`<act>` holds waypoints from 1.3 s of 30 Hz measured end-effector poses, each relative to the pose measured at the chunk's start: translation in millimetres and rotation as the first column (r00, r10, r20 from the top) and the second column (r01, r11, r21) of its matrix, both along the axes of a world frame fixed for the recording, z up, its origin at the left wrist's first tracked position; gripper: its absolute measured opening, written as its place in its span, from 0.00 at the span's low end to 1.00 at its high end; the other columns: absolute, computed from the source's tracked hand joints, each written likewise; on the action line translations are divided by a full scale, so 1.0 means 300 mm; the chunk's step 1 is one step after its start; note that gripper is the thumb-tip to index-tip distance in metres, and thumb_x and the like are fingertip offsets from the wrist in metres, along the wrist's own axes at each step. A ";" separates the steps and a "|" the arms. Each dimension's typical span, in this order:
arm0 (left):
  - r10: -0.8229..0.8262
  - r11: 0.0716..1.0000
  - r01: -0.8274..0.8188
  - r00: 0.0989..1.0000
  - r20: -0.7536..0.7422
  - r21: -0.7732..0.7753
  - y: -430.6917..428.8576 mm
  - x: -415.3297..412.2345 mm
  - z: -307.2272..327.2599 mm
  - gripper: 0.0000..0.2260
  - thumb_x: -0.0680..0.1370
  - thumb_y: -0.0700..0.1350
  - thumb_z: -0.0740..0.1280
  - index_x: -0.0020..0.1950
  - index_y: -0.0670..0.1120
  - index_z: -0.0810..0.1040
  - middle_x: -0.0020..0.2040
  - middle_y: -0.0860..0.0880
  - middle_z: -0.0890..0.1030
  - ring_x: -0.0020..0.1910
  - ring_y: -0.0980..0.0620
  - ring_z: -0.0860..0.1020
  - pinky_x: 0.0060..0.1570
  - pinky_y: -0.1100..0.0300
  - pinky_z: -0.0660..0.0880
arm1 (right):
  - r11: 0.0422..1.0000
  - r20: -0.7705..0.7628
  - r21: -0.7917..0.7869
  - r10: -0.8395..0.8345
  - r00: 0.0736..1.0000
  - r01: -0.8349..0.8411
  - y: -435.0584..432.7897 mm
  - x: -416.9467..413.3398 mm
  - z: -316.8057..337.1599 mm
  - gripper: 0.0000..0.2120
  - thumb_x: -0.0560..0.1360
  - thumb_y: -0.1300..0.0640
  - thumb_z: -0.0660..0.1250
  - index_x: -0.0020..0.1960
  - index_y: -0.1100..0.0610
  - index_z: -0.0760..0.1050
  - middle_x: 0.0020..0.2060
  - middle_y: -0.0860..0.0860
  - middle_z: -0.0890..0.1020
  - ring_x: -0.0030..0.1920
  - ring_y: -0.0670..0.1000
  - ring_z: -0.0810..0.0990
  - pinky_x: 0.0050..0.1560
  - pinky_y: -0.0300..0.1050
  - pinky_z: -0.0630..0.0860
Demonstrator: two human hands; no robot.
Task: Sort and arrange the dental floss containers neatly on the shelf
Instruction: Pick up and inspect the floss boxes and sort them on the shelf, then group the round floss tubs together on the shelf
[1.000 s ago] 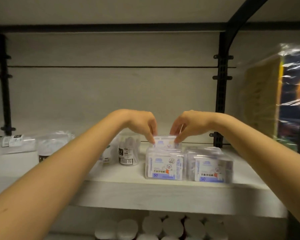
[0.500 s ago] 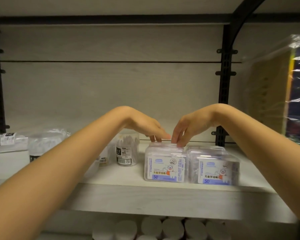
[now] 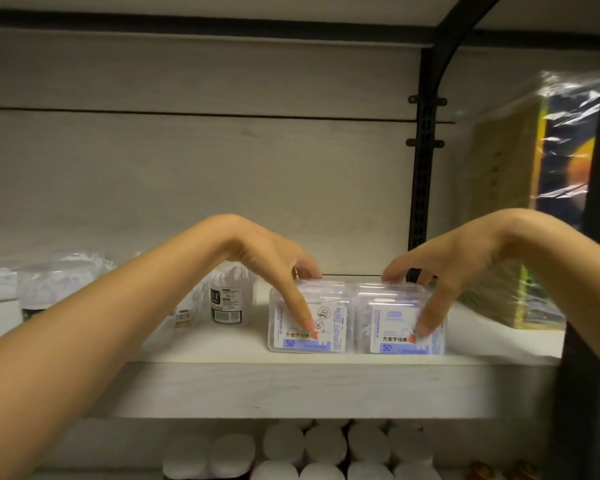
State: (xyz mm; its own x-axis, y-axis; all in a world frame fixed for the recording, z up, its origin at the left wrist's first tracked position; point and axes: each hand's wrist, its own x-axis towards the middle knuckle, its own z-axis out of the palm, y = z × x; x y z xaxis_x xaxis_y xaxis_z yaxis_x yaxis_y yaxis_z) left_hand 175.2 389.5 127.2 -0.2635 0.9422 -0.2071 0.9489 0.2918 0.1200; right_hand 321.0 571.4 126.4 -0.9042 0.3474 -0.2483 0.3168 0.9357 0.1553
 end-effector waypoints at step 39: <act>0.105 0.472 -0.276 0.961 0.257 0.838 -1.164 -0.590 -0.403 0.24 0.64 0.70 0.66 0.52 0.57 0.80 0.47 0.59 0.83 0.45 0.62 0.80 0.44 0.66 0.78 | 0.973 -0.564 -0.161 -0.228 0.794 0.165 -0.585 -0.397 -0.029 0.33 0.68 0.49 0.73 0.69 0.52 0.65 0.65 0.53 0.73 0.60 0.54 0.73 0.62 0.48 0.69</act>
State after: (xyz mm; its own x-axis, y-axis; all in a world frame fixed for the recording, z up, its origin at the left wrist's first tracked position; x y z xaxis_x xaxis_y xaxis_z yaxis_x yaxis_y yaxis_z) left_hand -1.7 40.2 6.3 -0.5059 0.5981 0.6216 0.8273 0.1326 0.5459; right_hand 202.0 395.9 117.8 -0.8059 0.5353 0.2529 0.4966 0.8438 -0.2035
